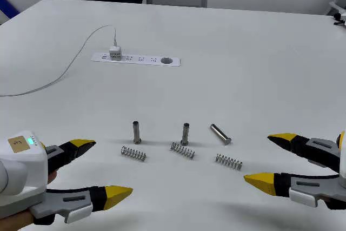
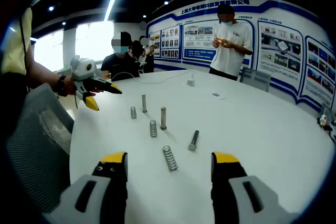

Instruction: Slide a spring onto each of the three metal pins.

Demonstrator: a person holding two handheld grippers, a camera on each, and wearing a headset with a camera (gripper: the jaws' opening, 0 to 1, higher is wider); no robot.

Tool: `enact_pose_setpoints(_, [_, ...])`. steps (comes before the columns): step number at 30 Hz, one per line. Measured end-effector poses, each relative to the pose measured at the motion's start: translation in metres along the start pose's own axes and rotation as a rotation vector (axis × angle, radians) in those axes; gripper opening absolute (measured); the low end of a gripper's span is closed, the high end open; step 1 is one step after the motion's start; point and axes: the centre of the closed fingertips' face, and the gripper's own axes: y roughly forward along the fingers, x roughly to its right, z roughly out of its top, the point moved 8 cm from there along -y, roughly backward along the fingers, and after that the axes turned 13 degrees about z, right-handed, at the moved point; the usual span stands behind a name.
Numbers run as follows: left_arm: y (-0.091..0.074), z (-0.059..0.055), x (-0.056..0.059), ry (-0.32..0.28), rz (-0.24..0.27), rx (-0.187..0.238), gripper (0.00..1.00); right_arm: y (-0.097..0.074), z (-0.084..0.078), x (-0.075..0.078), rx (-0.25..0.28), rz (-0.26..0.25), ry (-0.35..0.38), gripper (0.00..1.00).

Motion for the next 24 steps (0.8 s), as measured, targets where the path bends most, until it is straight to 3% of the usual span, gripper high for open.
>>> enact_pose_setpoints(18, [0.004, -0.002, -0.002, -0.008, -0.002, -0.002, 0.76, -0.005, 0.003, 0.008, -0.006, -0.037, 0.013, 0.63])
enact_pose_setpoints(24, [0.002, 0.000, -0.003, -0.003, 0.000, 0.000, 0.76, -0.007, 0.009, 0.014, -0.036, -0.053, 0.005, 0.61])
